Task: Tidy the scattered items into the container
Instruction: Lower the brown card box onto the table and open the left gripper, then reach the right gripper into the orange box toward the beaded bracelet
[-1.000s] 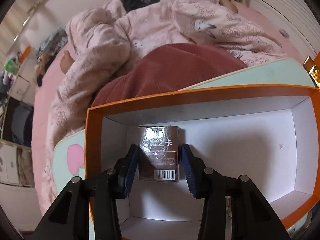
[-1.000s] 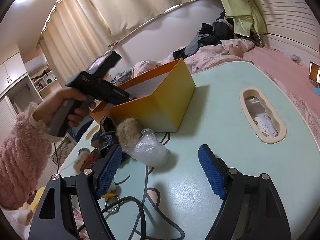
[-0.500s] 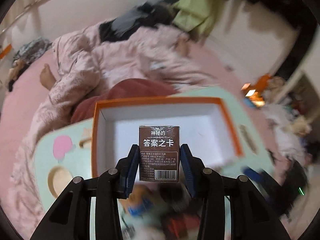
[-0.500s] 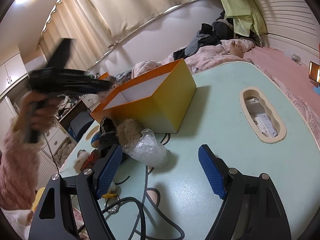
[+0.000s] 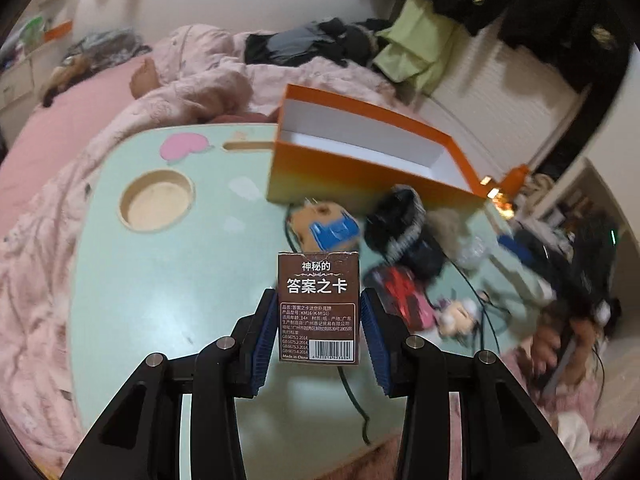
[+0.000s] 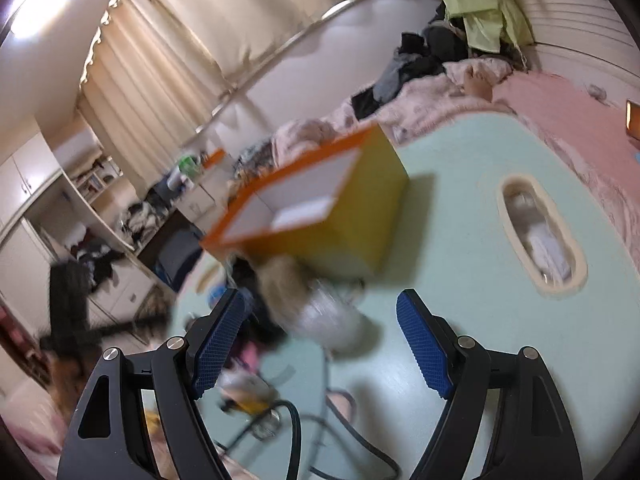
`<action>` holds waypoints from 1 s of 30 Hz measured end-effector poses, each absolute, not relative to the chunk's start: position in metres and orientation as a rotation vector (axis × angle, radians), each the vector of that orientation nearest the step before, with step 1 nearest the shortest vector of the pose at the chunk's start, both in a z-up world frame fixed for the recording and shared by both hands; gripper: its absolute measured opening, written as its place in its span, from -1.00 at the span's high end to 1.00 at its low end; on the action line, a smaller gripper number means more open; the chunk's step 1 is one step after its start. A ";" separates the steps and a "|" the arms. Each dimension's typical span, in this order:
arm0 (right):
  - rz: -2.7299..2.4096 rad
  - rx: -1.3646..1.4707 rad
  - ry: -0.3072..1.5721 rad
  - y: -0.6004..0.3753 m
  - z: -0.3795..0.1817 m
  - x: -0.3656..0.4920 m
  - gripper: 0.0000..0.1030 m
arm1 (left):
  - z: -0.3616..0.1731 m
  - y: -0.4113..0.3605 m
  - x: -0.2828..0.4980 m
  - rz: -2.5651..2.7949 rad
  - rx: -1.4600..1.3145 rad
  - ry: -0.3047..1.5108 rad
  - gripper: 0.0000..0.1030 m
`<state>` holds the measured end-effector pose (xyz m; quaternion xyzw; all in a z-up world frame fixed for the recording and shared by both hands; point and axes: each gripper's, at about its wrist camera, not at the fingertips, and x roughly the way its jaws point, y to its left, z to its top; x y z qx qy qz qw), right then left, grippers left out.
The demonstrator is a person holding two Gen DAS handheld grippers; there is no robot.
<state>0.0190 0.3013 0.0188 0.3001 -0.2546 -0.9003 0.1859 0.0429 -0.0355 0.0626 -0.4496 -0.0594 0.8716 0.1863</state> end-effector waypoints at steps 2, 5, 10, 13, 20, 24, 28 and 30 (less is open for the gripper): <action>-2.605 0.862 -0.616 0.294 0.031 0.012 -0.53 | 0.059 -0.029 0.051 2.391 -1.292 -0.115 0.22; -2.693 1.007 -0.480 0.284 0.036 -0.006 -0.53 | 0.052 -0.020 0.065 2.346 -1.351 0.003 0.22; -2.652 1.192 -0.458 0.278 0.025 -0.039 -0.53 | 0.037 -0.011 0.073 2.289 -1.368 0.022 0.22; -2.650 1.225 -0.400 0.272 0.024 -0.053 -0.53 | 0.028 0.001 0.063 2.288 -1.376 0.049 0.23; -2.681 1.212 -0.265 0.260 0.038 -0.048 -0.53 | 0.023 0.017 0.052 2.269 -1.341 0.014 0.23; -2.688 1.201 -0.231 0.253 0.055 -0.035 -0.53 | 0.022 0.021 0.053 2.327 -1.293 0.034 -0.14; -2.735 1.269 -0.068 0.231 0.073 -0.041 -0.53 | 0.020 0.023 0.058 2.397 -1.265 0.032 -0.52; -2.761 1.282 0.003 0.220 0.077 -0.048 -0.53 | 0.021 0.025 0.059 2.399 -1.250 0.028 -0.52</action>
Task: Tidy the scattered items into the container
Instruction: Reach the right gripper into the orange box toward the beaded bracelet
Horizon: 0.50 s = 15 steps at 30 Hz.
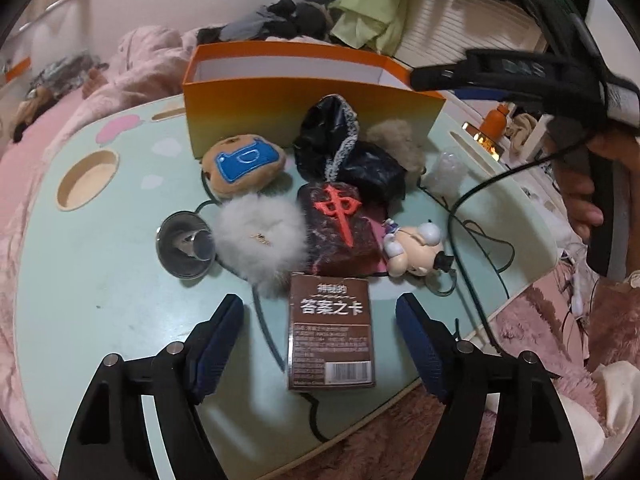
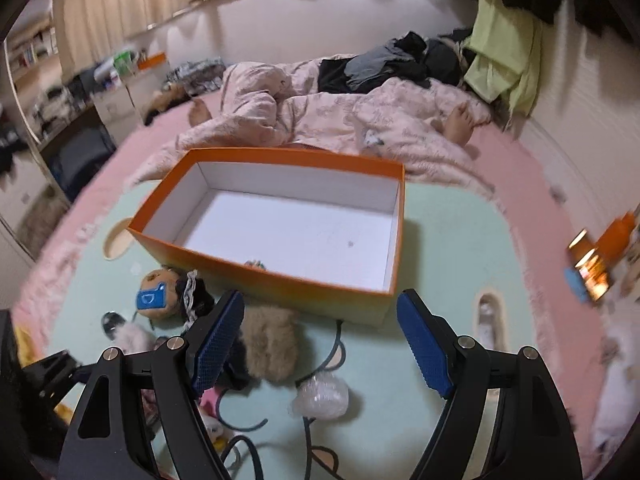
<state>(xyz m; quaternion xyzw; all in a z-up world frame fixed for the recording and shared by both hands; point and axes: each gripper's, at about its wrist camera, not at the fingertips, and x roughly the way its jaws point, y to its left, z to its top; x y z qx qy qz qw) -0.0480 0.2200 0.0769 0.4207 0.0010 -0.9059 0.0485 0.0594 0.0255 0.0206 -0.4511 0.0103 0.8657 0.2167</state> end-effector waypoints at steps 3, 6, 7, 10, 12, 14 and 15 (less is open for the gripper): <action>-2.732 1.327 0.042 0.204 0.075 -0.058 -0.53 | 0.024 0.028 0.066 2.431 -1.205 0.054 -0.52; -2.720 1.361 0.105 0.190 0.075 -0.066 -0.53 | 0.028 0.029 0.073 2.475 -1.159 0.082 -0.52; -2.721 1.358 0.125 0.185 0.077 -0.067 -0.53 | 0.029 0.028 0.074 2.481 -1.151 0.082 -0.52; -2.723 1.347 0.205 0.172 0.082 -0.071 -0.53 | 0.029 0.027 0.077 2.492 -1.141 0.081 -0.52; -2.719 1.347 0.242 0.165 0.084 -0.072 -0.53 | 0.028 0.026 0.077 2.499 -1.142 0.088 -0.52; -2.721 1.349 0.278 0.158 0.084 -0.072 -0.53 | 0.027 0.024 0.077 2.497 -1.141 0.080 -0.52; -2.726 1.347 0.301 0.155 0.084 -0.072 -0.53 | 0.026 0.023 0.077 2.495 -1.141 0.072 -0.52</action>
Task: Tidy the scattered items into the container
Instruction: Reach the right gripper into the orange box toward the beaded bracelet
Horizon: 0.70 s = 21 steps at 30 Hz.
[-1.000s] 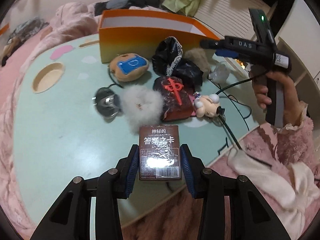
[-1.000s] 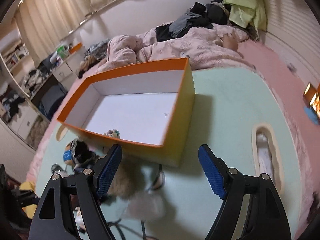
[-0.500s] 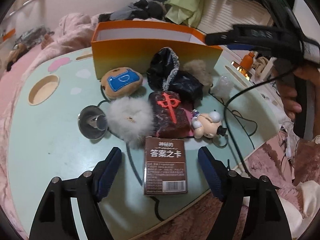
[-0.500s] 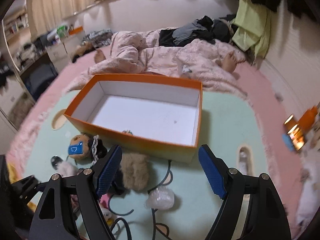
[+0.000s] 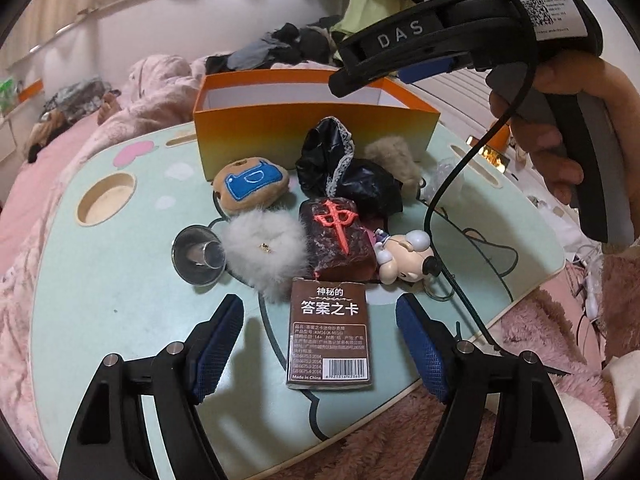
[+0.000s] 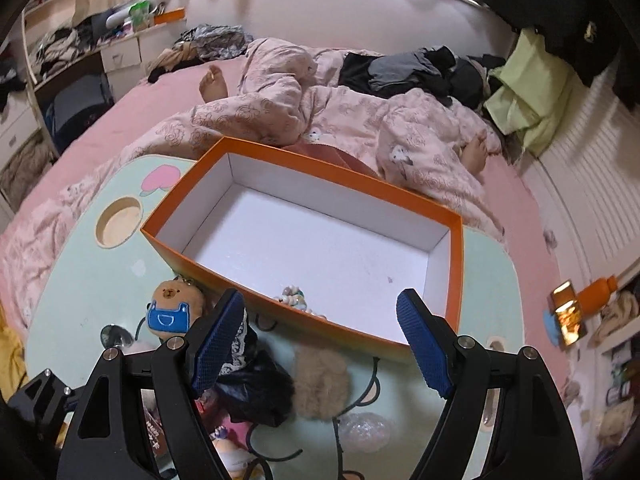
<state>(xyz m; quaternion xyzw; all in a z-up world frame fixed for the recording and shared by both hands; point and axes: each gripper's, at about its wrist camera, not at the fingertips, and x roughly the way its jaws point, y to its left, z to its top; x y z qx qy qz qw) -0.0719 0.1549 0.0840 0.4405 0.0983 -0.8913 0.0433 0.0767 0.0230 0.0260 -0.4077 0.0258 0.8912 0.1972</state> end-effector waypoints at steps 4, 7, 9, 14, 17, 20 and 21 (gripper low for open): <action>-2.721 1.343 0.362 0.145 0.081 -0.067 -0.53 | 0.024 0.017 0.075 2.489 -1.147 0.038 -0.52; -2.706 1.347 0.370 0.143 0.080 -0.068 -0.53 | 0.024 0.013 0.075 2.501 -1.138 0.016 -0.52; -2.655 1.352 0.324 0.144 0.084 -0.074 -0.53 | 0.025 0.010 0.076 2.510 -1.125 0.000 -0.52; -2.379 1.509 0.009 0.163 0.095 -0.120 -0.08 | 0.024 0.007 0.075 2.510 -1.127 -0.015 -0.52; -2.311 1.654 -0.010 0.171 0.083 -0.149 -0.07 | 0.024 0.008 0.077 2.533 -1.128 0.010 -0.52; -2.245 1.788 -0.060 0.178 0.069 -0.164 -0.07 | 0.025 0.008 0.079 2.535 -1.112 0.020 -0.52; -2.198 1.839 -0.133 0.184 0.063 -0.170 -0.07 | 0.025 0.008 0.079 2.534 -1.111 0.022 -0.52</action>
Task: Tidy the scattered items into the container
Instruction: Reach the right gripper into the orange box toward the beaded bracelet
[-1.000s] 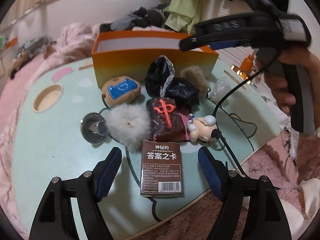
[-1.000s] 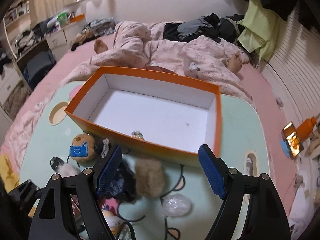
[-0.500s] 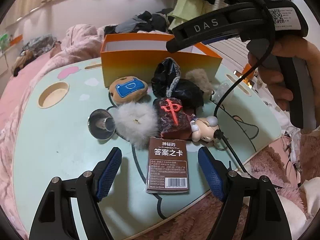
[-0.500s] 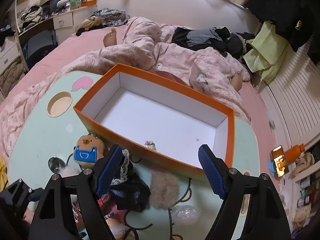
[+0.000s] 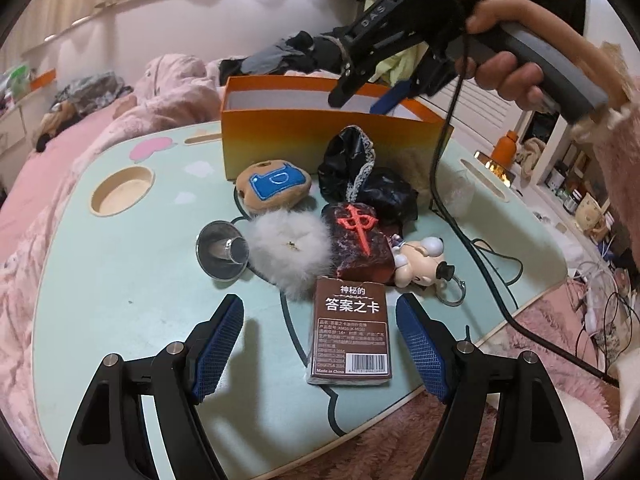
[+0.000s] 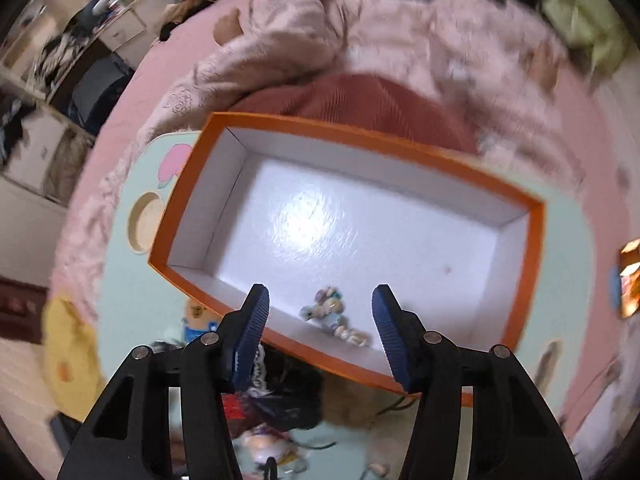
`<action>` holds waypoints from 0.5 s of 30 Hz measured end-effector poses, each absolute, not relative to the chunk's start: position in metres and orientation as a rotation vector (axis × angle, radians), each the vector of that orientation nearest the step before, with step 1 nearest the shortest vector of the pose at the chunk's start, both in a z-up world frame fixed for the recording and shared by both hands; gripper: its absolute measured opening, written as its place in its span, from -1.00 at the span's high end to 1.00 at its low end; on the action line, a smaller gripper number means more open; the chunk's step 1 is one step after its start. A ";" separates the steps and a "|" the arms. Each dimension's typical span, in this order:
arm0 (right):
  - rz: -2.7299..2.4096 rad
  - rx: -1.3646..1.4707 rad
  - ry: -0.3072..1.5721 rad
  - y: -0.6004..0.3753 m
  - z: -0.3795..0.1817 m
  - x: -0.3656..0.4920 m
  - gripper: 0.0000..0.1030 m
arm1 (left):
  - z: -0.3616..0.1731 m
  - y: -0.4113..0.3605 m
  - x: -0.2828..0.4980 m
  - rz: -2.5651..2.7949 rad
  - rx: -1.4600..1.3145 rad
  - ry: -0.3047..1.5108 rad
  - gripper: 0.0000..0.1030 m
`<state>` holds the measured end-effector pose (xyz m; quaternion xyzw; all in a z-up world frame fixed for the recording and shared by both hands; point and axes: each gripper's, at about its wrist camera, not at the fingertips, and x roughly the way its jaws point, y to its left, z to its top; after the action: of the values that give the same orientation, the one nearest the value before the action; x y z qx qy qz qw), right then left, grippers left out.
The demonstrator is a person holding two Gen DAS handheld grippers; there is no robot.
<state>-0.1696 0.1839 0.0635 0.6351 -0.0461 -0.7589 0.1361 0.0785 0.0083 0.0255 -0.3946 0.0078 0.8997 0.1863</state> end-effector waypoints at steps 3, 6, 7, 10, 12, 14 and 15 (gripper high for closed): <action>-2.168 1.943 -0.184 0.195 0.052 -0.178 -0.07 | 0.025 0.009 0.078 2.528 -1.117 0.021 -0.52; -2.143 2.006 -0.193 0.196 0.046 -0.184 -0.07 | 0.023 0.008 0.077 2.517 -1.127 0.011 -0.52; -2.119 2.027 -0.208 0.195 0.042 -0.185 -0.07 | 0.023 0.009 0.077 2.517 -1.128 0.011 -0.52; -2.081 2.087 -0.182 0.189 0.030 -0.186 -0.07 | 0.023 0.009 0.077 2.520 -1.127 0.019 -0.52; -2.046 2.122 -0.179 0.184 0.020 -0.187 -0.07 | 0.023 0.009 0.077 2.519 -1.127 0.018 -0.52; -2.018 2.145 -0.174 0.180 0.011 -0.188 -0.07 | 0.023 0.009 0.077 2.518 -1.131 0.020 -0.52; -2.024 2.140 -0.152 0.178 0.010 -0.188 0.00 | 0.023 0.009 0.077 2.518 -1.131 0.019 -0.52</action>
<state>-0.1878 0.1784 0.0103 0.7222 -0.0514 -0.6831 0.0962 0.0773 0.0088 0.0233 -0.4024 0.0069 0.8956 0.1894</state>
